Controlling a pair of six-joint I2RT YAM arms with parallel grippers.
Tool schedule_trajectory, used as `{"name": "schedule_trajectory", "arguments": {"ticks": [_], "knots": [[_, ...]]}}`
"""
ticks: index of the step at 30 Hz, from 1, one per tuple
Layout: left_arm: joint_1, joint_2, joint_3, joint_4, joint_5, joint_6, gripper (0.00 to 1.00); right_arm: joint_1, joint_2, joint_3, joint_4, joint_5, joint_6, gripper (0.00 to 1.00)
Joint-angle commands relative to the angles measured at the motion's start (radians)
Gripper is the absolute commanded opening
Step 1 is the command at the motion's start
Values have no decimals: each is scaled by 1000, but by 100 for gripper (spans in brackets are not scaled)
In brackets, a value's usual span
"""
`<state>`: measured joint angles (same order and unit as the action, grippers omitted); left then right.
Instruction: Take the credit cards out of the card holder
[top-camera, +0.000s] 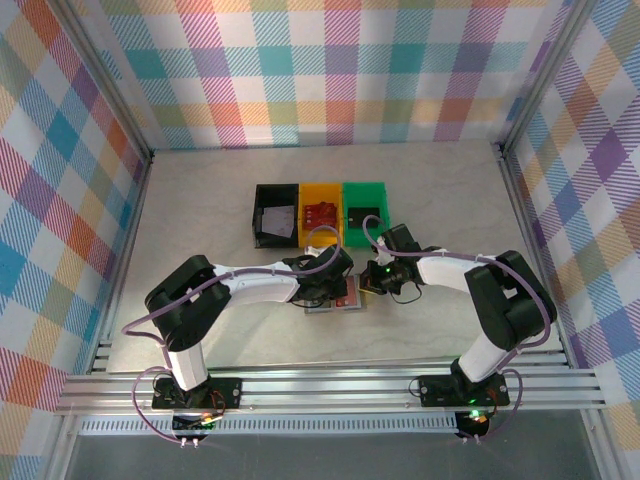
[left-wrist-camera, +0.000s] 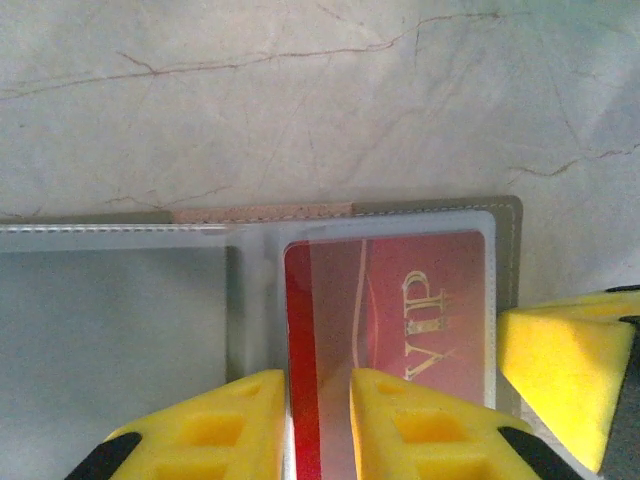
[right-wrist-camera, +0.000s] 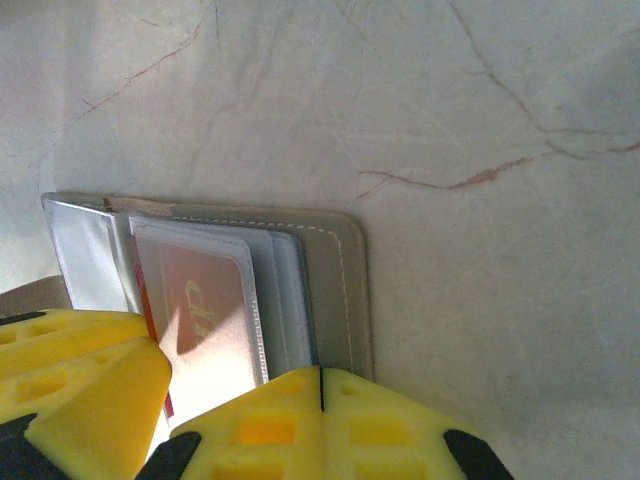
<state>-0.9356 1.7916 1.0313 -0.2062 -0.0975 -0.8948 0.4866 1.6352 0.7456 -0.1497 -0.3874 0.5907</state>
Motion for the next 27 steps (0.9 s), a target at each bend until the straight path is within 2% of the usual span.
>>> {"name": "schedule_trajectory", "arguments": {"ticks": [1,15,22,27], "knots": [[-11,-11,0,30,-17,-7,24,12,12,-15,10,-13,3,0],[-11,-27,-22,13,-25,-9,19,14,14,-15,7,-6,3,0],[-11,-37,-32,1,-30,-9,19,14,-54,-26,-16,61,-9,0],[-11,-39,-37,-2,-34,-8,21,14,-88,-44,28,15,-9,0]]}}
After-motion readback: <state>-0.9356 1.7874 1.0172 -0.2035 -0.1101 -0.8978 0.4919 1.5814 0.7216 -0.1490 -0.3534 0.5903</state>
